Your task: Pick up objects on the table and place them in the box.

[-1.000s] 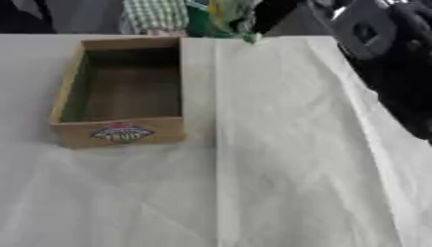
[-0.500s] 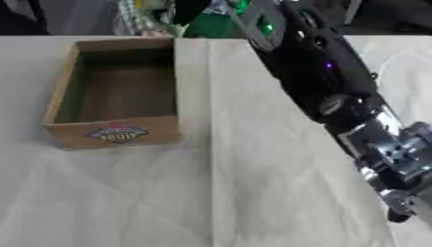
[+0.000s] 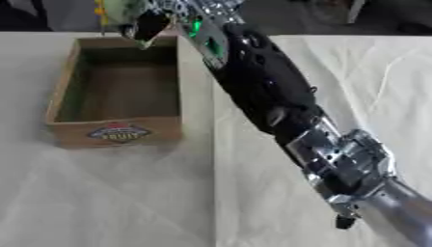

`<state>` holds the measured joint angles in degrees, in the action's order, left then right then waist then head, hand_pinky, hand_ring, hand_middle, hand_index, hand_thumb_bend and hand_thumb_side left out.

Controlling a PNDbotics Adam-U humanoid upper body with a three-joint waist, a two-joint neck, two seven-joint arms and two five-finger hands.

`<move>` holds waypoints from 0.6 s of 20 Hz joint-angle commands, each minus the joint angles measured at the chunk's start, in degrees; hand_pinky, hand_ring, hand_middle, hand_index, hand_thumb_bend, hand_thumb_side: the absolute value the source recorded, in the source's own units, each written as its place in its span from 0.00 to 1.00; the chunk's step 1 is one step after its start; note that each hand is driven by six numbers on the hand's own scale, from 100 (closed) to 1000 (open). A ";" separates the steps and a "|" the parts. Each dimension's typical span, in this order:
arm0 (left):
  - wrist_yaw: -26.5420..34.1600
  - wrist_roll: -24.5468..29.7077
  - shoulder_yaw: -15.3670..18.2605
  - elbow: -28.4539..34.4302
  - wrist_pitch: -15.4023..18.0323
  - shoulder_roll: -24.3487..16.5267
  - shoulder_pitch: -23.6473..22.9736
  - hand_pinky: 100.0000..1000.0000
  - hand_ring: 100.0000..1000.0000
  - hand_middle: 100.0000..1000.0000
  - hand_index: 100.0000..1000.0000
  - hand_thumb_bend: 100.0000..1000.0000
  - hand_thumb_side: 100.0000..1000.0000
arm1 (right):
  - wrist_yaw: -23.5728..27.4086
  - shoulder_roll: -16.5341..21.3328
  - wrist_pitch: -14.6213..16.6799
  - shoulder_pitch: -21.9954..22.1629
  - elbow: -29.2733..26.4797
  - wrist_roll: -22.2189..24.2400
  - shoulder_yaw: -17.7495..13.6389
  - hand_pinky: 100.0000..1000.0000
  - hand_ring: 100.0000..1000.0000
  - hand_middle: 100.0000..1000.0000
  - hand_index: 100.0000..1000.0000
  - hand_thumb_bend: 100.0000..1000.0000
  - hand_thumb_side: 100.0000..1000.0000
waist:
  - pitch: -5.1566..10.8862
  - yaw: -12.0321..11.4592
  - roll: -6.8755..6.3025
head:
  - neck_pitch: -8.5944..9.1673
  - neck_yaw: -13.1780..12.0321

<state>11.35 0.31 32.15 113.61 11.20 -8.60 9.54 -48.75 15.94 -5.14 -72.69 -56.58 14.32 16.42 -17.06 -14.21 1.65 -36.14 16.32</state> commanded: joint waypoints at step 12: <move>0.83 1.14 -0.21 0.98 -0.59 -0.43 1.53 0.74 0.47 0.49 0.70 0.00 0.62 | -9.24 -4.56 3.38 -0.44 8.85 -2.82 -1.85 0.77 0.64 0.43 0.66 0.00 0.21 | -0.05 -0.88 0.78 | 1.60 1.27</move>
<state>11.74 1.18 31.90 113.61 10.65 -8.47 10.67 -56.61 11.28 -2.44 -72.00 -47.69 11.29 14.73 -18.10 -14.94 2.91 -35.18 17.58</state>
